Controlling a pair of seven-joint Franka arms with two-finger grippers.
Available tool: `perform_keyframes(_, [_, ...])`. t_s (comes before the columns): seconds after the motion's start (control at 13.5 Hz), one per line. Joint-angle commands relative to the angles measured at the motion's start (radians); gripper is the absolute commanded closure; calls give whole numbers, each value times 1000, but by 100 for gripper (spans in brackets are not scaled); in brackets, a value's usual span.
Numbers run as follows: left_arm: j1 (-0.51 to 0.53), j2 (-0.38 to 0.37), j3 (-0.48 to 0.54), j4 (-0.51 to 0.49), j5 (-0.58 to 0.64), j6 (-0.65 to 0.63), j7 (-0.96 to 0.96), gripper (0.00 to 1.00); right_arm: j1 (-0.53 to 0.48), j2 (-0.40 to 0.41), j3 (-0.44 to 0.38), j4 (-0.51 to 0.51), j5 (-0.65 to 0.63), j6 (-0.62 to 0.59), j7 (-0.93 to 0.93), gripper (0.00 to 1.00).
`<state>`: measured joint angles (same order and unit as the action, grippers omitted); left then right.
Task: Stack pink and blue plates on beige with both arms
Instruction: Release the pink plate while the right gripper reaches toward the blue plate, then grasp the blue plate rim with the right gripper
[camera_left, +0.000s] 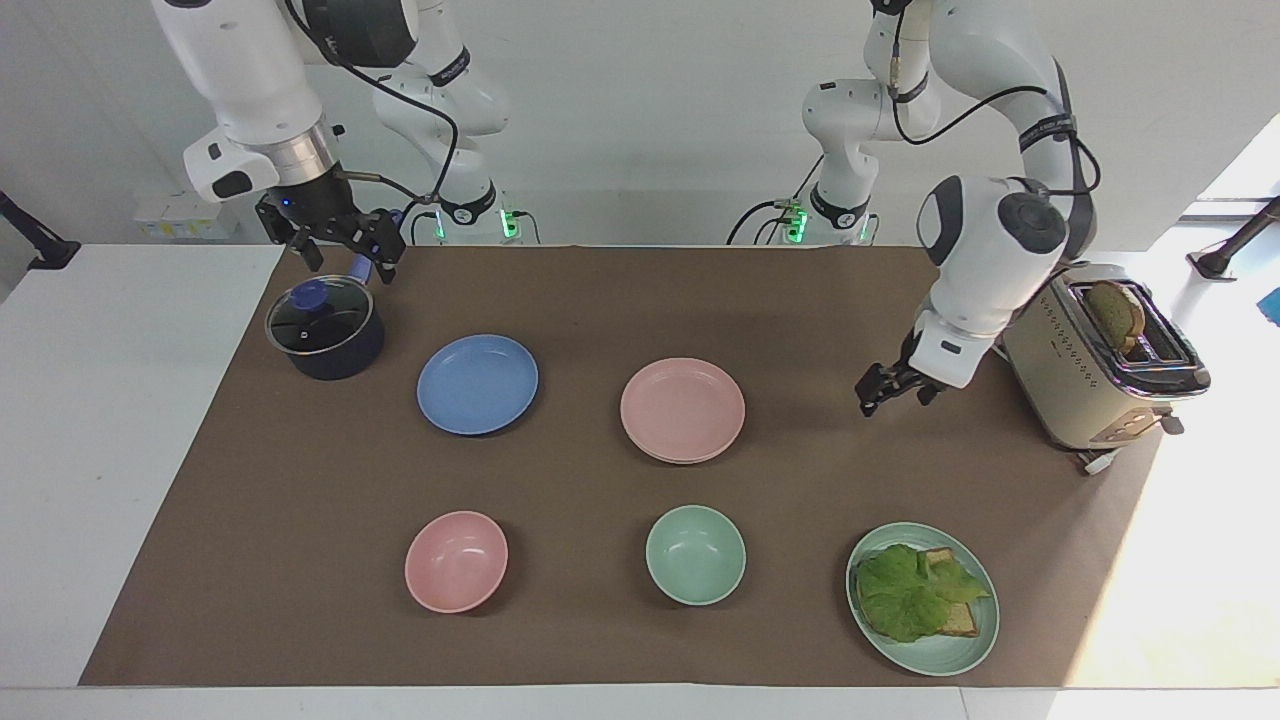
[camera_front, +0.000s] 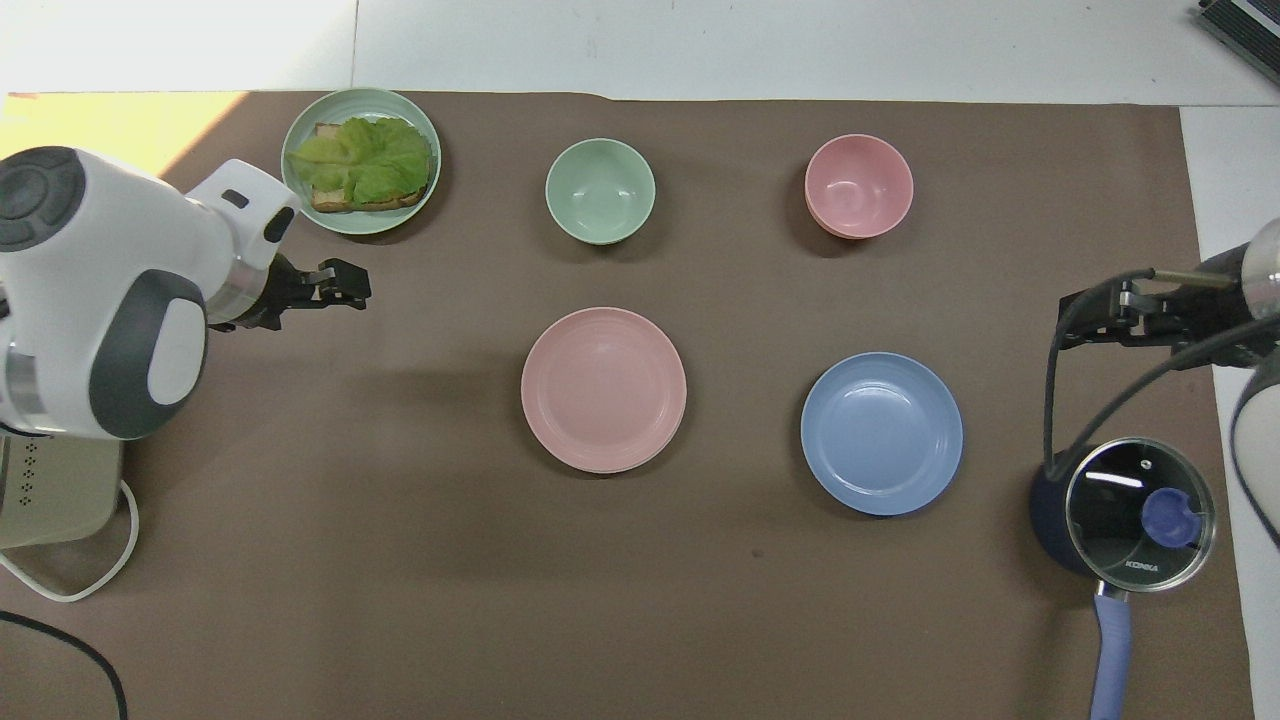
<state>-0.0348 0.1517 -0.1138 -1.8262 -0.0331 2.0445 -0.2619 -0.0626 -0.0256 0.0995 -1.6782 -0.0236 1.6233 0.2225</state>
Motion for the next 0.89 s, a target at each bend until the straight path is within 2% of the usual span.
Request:
perform_keyframes(0.0, [59, -52, -7, 121, 32, -180, 134, 0, -14, -65, 2, -246, 17, 192, -57, 0])
perform_keyframes(0.22, [84, -69, -6, 278, 32, -367, 194, 0, -14, -45, 2, -455, 19, 433, -101, 0])
perform_keyframes(0.37, [90, -130, -4, 277, 32, -406, 194, 0, -16, -48, 2, -581, 60, 580, -120, 0])
perform_keyframes(0.74, [101, -138, -7, 275, 29, -431, 190, 0, -51, 18, 2, -727, 97, 789, -173, 0])
perform_keyframes(0.82, [102, -138, -6, 275, 29, -431, 190, 0, -54, 19, 3, -747, 105, 817, -173, 6])
